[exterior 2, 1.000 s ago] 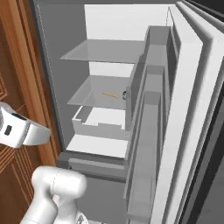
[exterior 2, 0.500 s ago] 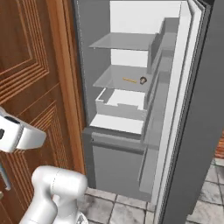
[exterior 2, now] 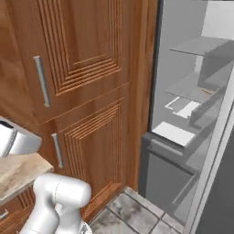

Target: Place the mayonnaise and mayonnaise from the counter to the top shelf of the fridge. If the existing items in the fridge are on the top shelf, move them to other shelves.

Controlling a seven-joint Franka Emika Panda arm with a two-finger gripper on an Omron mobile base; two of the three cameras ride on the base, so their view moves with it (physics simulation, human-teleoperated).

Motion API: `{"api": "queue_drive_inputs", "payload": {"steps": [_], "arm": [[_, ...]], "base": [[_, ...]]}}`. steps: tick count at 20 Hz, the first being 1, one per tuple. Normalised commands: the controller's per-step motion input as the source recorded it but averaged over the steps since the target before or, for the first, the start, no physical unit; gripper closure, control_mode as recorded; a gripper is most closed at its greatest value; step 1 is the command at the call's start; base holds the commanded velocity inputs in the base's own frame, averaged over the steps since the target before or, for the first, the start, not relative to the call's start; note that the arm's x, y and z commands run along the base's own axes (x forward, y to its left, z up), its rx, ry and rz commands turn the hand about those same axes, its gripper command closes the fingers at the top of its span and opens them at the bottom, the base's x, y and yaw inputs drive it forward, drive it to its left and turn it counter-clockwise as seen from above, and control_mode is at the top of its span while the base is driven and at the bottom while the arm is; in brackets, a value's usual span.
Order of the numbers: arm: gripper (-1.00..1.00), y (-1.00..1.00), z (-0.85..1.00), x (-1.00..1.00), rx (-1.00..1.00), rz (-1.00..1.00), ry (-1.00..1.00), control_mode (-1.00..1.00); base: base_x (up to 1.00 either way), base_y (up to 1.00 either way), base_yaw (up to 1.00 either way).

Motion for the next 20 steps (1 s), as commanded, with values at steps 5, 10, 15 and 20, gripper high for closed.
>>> {"api": "queue_drive_inputs", "payload": {"steps": [5, 10, 15, 20], "arm": [[-1.00, 0.00, 0.00, 0.00, 0.00, 0.00, 0.00, 1.00], [-1.00, 0.00, 0.00, 0.00, 0.00, 0.00, 0.00, 1.00], [-1.00, 0.00, 0.00, 0.00, 0.00, 0.00, 0.00, 1.00], [-1.00, 0.00, 0.00, 0.00, 0.00, 0.00, 0.00, 1.00]], "base": [[-0.98, 0.00, 0.78], [-0.79, 0.00, 0.80], [-0.05, 0.00, 0.85], [0.17, 0.00, 0.65]]}}
